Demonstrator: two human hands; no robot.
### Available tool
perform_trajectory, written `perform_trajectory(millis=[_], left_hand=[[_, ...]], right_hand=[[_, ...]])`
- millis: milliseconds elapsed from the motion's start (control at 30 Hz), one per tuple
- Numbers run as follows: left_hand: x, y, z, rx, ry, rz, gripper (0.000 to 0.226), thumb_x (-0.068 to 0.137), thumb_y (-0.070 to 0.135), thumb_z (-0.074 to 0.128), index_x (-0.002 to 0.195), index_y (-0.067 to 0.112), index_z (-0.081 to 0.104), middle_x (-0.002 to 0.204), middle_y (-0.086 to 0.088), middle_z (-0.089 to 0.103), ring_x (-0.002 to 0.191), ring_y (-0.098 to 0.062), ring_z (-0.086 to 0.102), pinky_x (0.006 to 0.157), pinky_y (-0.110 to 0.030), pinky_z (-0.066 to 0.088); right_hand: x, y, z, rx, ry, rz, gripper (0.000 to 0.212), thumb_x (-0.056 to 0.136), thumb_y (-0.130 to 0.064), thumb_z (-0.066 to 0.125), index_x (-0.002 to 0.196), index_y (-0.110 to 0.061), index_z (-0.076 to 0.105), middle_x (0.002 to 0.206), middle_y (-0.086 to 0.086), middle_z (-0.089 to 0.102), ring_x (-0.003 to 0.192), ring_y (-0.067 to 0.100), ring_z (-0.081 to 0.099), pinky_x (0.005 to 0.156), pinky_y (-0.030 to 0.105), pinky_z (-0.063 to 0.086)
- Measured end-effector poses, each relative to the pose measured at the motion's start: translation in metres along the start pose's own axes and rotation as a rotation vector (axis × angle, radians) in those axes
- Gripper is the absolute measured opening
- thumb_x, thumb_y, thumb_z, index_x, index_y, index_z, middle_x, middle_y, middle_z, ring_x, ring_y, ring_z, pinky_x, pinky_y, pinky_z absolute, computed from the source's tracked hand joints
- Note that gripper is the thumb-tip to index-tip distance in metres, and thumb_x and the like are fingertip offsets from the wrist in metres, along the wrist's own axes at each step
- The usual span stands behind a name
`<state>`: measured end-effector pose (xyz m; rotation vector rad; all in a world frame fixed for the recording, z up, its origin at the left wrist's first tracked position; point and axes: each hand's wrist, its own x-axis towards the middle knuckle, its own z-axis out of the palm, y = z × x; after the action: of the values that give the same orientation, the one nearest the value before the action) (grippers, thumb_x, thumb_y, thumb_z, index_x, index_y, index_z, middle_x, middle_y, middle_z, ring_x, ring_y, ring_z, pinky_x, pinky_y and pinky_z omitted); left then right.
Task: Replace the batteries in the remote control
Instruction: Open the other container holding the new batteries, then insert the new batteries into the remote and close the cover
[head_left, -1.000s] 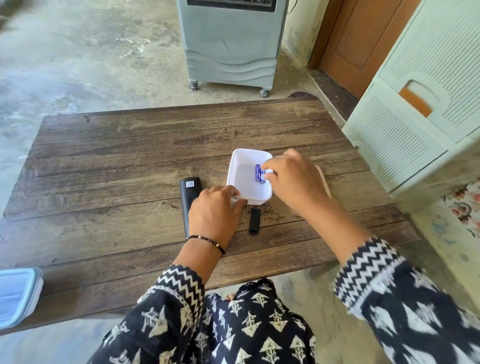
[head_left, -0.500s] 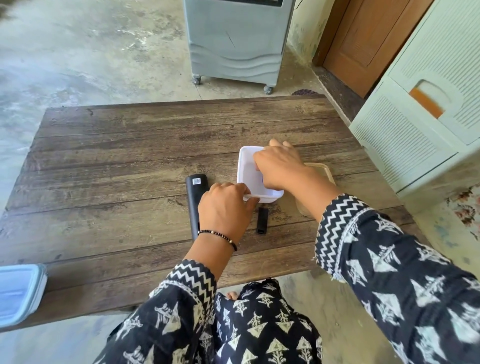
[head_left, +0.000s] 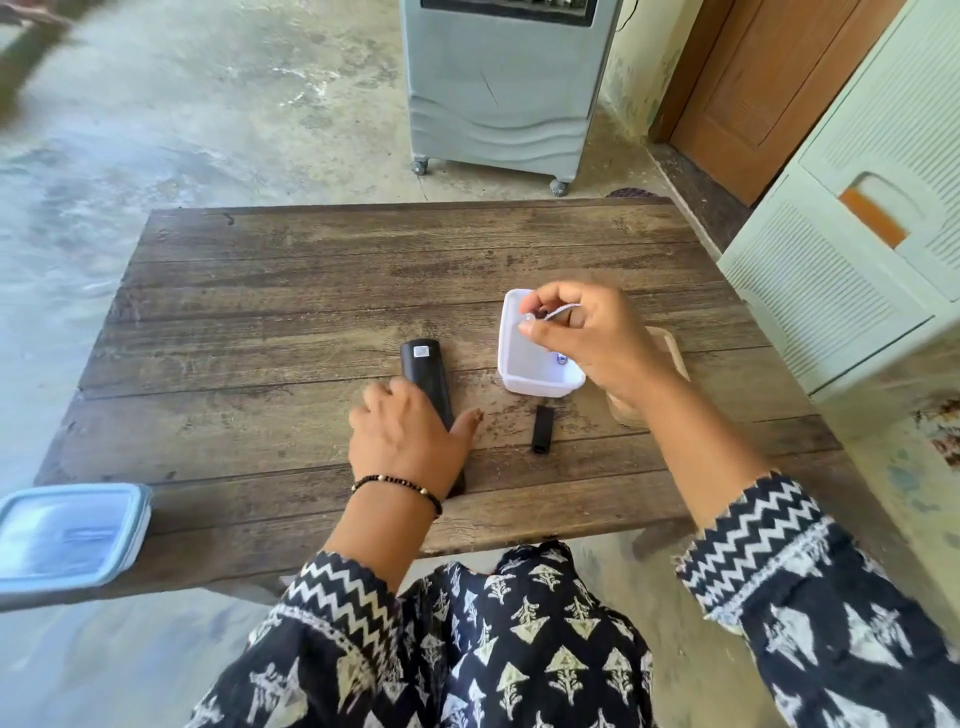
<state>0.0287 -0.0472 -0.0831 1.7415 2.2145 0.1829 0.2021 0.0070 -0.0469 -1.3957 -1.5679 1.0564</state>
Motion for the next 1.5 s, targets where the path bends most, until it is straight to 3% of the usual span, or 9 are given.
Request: perform_trajectory(millis=[300, 467, 633, 733, 800, 900, 1100, 1300, 1500], left_hand=[[0.006, 0.002, 0.003, -0.044, -0.161, -0.079, 0.075, 0.071, 0.051, 0.070, 0.119, 0.001, 0.042, 0.114, -0.012, 0.051, 0.106, -0.027, 0.053, 0.084, -0.034, 0.046], [0.007, -0.009, 0.004, -0.242, -0.133, -0.060, 0.042, 0.076, 0.034, 0.066, 0.102, 0.005, 0.050, 0.089, -0.007, 0.056, 0.076, -0.023, 0.054, 0.061, -0.029, 0.044], [0.006, -0.017, 0.005, -1.288, -0.276, -0.109, 0.027, 0.085, 0.016, 0.063, 0.103, 0.001, 0.048, 0.082, -0.016, 0.067, 0.061, -0.023, 0.066, 0.061, -0.037, 0.057], [0.001, -0.013, -0.002, -1.712, -0.348, -0.149, 0.024, 0.097, 0.029, 0.041, 0.103, 0.006, 0.044, 0.070, -0.010, 0.061, 0.050, -0.018, 0.058, 0.052, -0.029, 0.052], [0.001, -0.013, -0.002, -1.847, -0.427, -0.220, 0.042, 0.097, 0.044, 0.027, 0.108, 0.008, 0.045, 0.072, -0.010, 0.058, 0.050, -0.016, 0.056, 0.051, -0.026, 0.052], [0.000, -0.016, 0.002, -1.872, -0.511, -0.261, 0.065, 0.094, 0.056, 0.018, 0.117, 0.004, 0.049, 0.086, -0.015, 0.061, 0.066, -0.021, 0.062, 0.063, -0.031, 0.056], [-0.007, -0.015, 0.007, -1.852, -0.511, -0.341, 0.067, 0.093, 0.057, 0.019, 0.125, 0.006, 0.050, 0.113, -0.024, 0.057, 0.103, -0.033, 0.058, 0.087, -0.045, 0.049], [-0.009, -0.015, 0.007, -1.844, -0.502, -0.300, 0.063, 0.094, 0.055, 0.020, 0.122, 0.007, 0.050, 0.090, -0.014, 0.061, 0.081, -0.024, 0.062, 0.072, -0.037, 0.055], [-0.012, -0.011, 0.005, -1.798, -0.544, -0.271, 0.064, 0.095, 0.053, 0.021, 0.132, 0.005, 0.044, 0.120, -0.027, 0.057, 0.100, -0.032, 0.057, 0.079, -0.040, 0.055]], right_hand=[[-0.029, 0.001, 0.022, 0.333, 0.258, 0.053, 0.016, 0.094, -0.009, 0.050, 0.086, -0.013, 0.063, 0.073, 0.009, 0.059, 0.056, 0.017, 0.063, 0.058, 0.029, 0.056], [-0.038, 0.000, 0.031, 0.345, 0.281, 0.037, 0.011, 0.092, -0.007, 0.053, 0.090, -0.010, 0.063, 0.075, 0.013, 0.066, 0.062, 0.022, 0.065, 0.064, 0.030, 0.057], [-0.057, -0.004, 0.046, 0.444, 0.254, 0.028, 0.013, 0.089, -0.001, 0.055, 0.090, -0.009, 0.064, 0.079, 0.007, 0.071, 0.076, 0.023, 0.070, 0.069, 0.029, 0.057], [-0.068, -0.005, 0.054, 0.429, 0.214, -0.028, 0.014, 0.086, -0.002, 0.061, 0.097, -0.006, 0.068, 0.091, 0.013, 0.071, 0.084, 0.025, 0.070, 0.076, 0.033, 0.056], [-0.072, -0.006, 0.060, 0.360, 0.197, -0.088, 0.018, 0.081, -0.002, 0.065, 0.096, -0.010, 0.070, 0.094, 0.011, 0.071, 0.083, 0.022, 0.069, 0.077, 0.033, 0.055], [-0.079, -0.007, 0.068, 0.215, 0.120, -0.174, 0.024, 0.078, 0.004, 0.066, 0.096, -0.010, 0.071, 0.093, 0.004, 0.069, 0.078, 0.014, 0.068, 0.072, 0.024, 0.054], [-0.088, -0.006, 0.073, -0.096, 0.155, -0.279, 0.021, 0.075, -0.002, 0.070, 0.092, -0.013, 0.072, 0.089, -0.002, 0.071, 0.083, 0.004, 0.066, 0.076, 0.019, 0.053], [-0.094, -0.012, 0.073, -0.125, 0.218, -0.302, 0.009, 0.076, -0.007, 0.071, 0.084, -0.012, 0.069, 0.083, -0.002, 0.072, 0.074, 0.006, 0.067, 0.070, 0.021, 0.055], [-0.085, -0.021, 0.070, 0.024, 0.221, -0.089, 0.014, 0.079, -0.005, 0.068, 0.086, -0.018, 0.069, 0.074, -0.005, 0.070, 0.066, 0.010, 0.066, 0.066, 0.036, 0.058]])
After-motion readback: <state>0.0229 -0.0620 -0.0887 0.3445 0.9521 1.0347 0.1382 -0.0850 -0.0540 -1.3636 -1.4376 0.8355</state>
